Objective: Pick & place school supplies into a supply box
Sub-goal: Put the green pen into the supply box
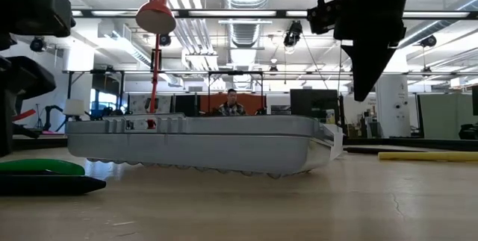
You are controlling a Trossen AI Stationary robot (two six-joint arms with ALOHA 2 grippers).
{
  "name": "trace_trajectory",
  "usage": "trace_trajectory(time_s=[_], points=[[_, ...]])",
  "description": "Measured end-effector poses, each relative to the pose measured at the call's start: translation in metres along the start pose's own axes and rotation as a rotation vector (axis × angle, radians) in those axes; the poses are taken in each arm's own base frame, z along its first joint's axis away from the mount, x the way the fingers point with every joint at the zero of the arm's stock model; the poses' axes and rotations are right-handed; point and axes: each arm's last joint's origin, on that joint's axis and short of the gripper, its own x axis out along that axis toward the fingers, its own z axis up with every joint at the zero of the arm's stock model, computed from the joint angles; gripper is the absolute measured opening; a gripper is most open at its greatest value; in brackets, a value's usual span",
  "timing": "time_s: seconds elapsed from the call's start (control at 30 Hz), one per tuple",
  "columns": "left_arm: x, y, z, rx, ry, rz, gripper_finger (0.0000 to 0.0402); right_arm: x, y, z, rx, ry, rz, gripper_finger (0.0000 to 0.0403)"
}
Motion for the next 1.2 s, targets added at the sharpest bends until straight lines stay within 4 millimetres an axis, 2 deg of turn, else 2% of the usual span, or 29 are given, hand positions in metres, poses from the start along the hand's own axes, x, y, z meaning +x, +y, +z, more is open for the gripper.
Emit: trace_trajectory(time_s=[0.33, 0.47, 0.6, 0.73, 0.8, 0.93, 1.1, 1.2], points=[[0.020, -0.011, -0.004, 0.018, 0.019, 0.038, 0.0120, 0.003, -0.001, -0.002, -0.004, 0.000, -0.017, 0.0146], [0.020, -0.012, -0.003, 0.013, 0.019, 0.043, 0.0114, 0.004, -0.001, -0.002, -0.013, 0.001, -0.020, 0.0146], [0.020, -0.009, -0.005, 0.013, 0.034, 0.070, 0.0090, 0.005, -0.002, -0.002, -0.027, 0.003, -0.026, 0.0146], [0.021, -0.005, -0.007, 0.015, 0.042, 0.099, 0.0047, 0.006, -0.003, -0.002, -0.038, 0.005, -0.028, 0.0146], [0.019, -0.005, -0.007, 0.014, 0.049, 0.093, 0.0025, 0.006, -0.003, -0.002, -0.040, 0.006, -0.029, 0.0146], [0.010, -0.005, -0.004, 0.009, 0.065, 0.075, 0.0021, 0.006, -0.003, -0.002, -0.043, 0.007, -0.030, 0.0146], [-0.005, -0.006, 0.002, -0.034, 0.039, 0.027, 0.0059, 0.008, -0.005, -0.001, -0.044, 0.007, -0.038, 0.0146], [-0.010, -0.003, 0.002, -0.031, 0.046, 0.044, 0.0050, 0.009, -0.006, 0.000, -0.049, 0.002, -0.048, 0.0146]])
